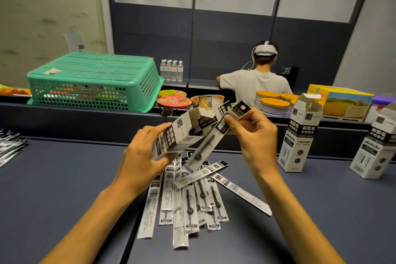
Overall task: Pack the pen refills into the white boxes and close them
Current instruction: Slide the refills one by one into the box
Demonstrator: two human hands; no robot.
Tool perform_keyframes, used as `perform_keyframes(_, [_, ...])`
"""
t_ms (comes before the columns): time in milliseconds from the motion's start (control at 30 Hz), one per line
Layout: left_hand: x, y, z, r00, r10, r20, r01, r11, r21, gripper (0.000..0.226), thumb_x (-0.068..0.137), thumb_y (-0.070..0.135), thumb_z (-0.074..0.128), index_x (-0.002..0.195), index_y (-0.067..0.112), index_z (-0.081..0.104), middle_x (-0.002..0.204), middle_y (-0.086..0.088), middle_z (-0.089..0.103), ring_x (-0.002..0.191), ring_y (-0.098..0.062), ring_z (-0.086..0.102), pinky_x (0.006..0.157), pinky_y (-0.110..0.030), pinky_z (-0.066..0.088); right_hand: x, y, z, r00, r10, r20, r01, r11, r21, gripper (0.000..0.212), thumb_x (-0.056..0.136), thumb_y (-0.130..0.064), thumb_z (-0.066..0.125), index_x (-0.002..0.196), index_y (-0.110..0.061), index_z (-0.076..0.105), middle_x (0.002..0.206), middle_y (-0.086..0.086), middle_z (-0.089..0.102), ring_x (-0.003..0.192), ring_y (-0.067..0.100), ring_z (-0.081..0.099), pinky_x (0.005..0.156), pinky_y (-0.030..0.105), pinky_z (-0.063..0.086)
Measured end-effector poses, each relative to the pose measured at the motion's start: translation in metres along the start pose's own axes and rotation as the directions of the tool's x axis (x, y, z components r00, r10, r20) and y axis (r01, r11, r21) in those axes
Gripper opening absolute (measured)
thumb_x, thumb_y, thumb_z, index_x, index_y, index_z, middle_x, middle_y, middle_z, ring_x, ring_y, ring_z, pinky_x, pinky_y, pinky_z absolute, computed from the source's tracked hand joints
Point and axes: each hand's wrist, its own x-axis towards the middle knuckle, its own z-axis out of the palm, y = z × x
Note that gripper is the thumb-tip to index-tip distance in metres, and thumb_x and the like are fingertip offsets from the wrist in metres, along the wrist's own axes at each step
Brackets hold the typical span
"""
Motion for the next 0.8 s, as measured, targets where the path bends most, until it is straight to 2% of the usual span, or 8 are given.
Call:
perform_keyframes(100, [0.0, 0.001, 0.0, 1.0, -0.003, -0.005, 0.003, 1.0, 0.001, 0.072, 0.075, 0.03, 0.08, 0.136, 0.031, 0.043, 0.114, 0.006, 0.056, 0.104, -0.012, 0.053, 0.078, -0.035, 0.054, 0.001, -0.004, -0.005, 0.997, -0.055, -0.055, 0.054, 0.998, -0.013, 0.007, 0.089, -0.013, 0.069, 0.089, -0.012, 0.062, 0.073, 0.005, 0.069, 0.052, 0.017, 0.064, 0.049, 0.028, 0.052])
perform_keyframes(167, [0.001, 0.0, 0.0, 1.0, -0.009, -0.012, 0.009, 1.0, 0.011, 0.071, 0.075, 0.031, 0.08, 0.136, 0.031, 0.043, 0.114, 0.006, 0.056, 0.104, -0.011, 0.053, 0.077, -0.034, 0.054, 0.003, -0.006, -0.005, 0.992, -0.08, -0.094, 0.08, 0.997, -0.008, 0.009, 0.09, -0.012, 0.067, 0.089, -0.008, 0.059, 0.07, 0.007, 0.066, 0.043, 0.017, 0.058, 0.043, 0.026, 0.047])
perform_keyframes(333, [0.0, -0.001, -0.001, 0.999, -0.033, -0.02, 0.034, 0.999, 0.038, 0.071, 0.074, 0.027, 0.08, 0.136, 0.03, 0.045, 0.115, 0.005, 0.057, 0.104, -0.013, 0.052, 0.077, -0.037, 0.053, 0.005, -0.01, -0.01, 0.979, -0.084, -0.187, 0.105, 0.989, 0.105, 0.008, 0.093, -0.007, 0.062, 0.094, -0.013, 0.057, 0.074, -0.004, 0.072, 0.056, 0.018, 0.068, 0.051, 0.032, 0.057])
perform_keyframes(433, [-0.001, -0.001, -0.001, 0.999, -0.047, -0.019, 0.048, 0.998, 0.051, 0.072, 0.074, 0.024, 0.081, 0.136, 0.028, 0.046, 0.115, 0.006, 0.057, 0.104, -0.012, 0.051, 0.077, -0.036, 0.053, 0.007, -0.012, -0.013, 0.953, -0.111, -0.282, 0.141, 0.986, 0.088, 0.01, 0.093, -0.005, 0.061, 0.095, -0.014, 0.056, 0.077, -0.017, 0.072, 0.069, 0.007, 0.071, 0.056, 0.022, 0.057])
perform_keyframes(500, [-0.001, 0.0, -0.001, 0.999, -0.045, -0.011, 0.045, 0.998, 0.046, 0.072, 0.074, 0.024, 0.081, 0.136, 0.028, 0.046, 0.115, 0.006, 0.057, 0.104, -0.011, 0.052, 0.078, -0.036, 0.053, 0.007, -0.011, -0.013, 0.927, -0.154, -0.341, 0.17, 0.985, 0.018, 0.011, 0.093, -0.005, 0.062, 0.097, -0.013, 0.055, 0.077, -0.024, 0.07, 0.074, 0.0, 0.07, 0.06, 0.015, 0.055])
perform_keyframes(533, [-0.001, 0.0, -0.001, 0.999, -0.043, -0.006, 0.043, 0.998, 0.043, 0.072, 0.074, 0.024, 0.081, 0.137, 0.029, 0.045, 0.115, 0.006, 0.057, 0.104, -0.011, 0.052, 0.078, -0.036, 0.054, 0.007, -0.011, -0.012, 0.914, -0.178, -0.364, 0.184, 0.983, -0.019, 0.012, 0.092, -0.006, 0.062, 0.097, -0.015, 0.055, 0.077, -0.025, 0.069, 0.072, 0.0, 0.069, 0.059, 0.015, 0.054])
perform_keyframes(667, [-0.001, 0.0, 0.0, 0.999, -0.034, 0.009, 0.034, 0.999, 0.042, 0.072, 0.074, 0.026, 0.081, 0.136, 0.03, 0.044, 0.114, 0.006, 0.056, 0.103, -0.012, 0.052, 0.077, -0.038, 0.055, 0.004, -0.01, -0.005, 0.883, -0.239, -0.404, 0.22, 0.971, -0.093, 0.016, 0.094, -0.012, 0.062, 0.094, -0.025, 0.052, 0.074, -0.021, 0.068, 0.054, 0.013, 0.066, 0.05, 0.029, 0.056])
perform_keyframes(800, [-0.001, 0.0, 0.0, 0.999, -0.028, 0.016, 0.027, 0.998, 0.048, 0.073, 0.074, 0.027, 0.08, 0.137, 0.032, 0.043, 0.115, 0.006, 0.056, 0.103, -0.012, 0.053, 0.077, -0.04, 0.056, 0.003, -0.011, 0.001, 0.857, -0.285, -0.43, 0.254, 0.959, -0.129, 0.019, 0.095, -0.012, 0.061, 0.093, -0.027, 0.05, 0.077, -0.023, 0.067, 0.055, 0.015, 0.068, 0.052, 0.032, 0.057])
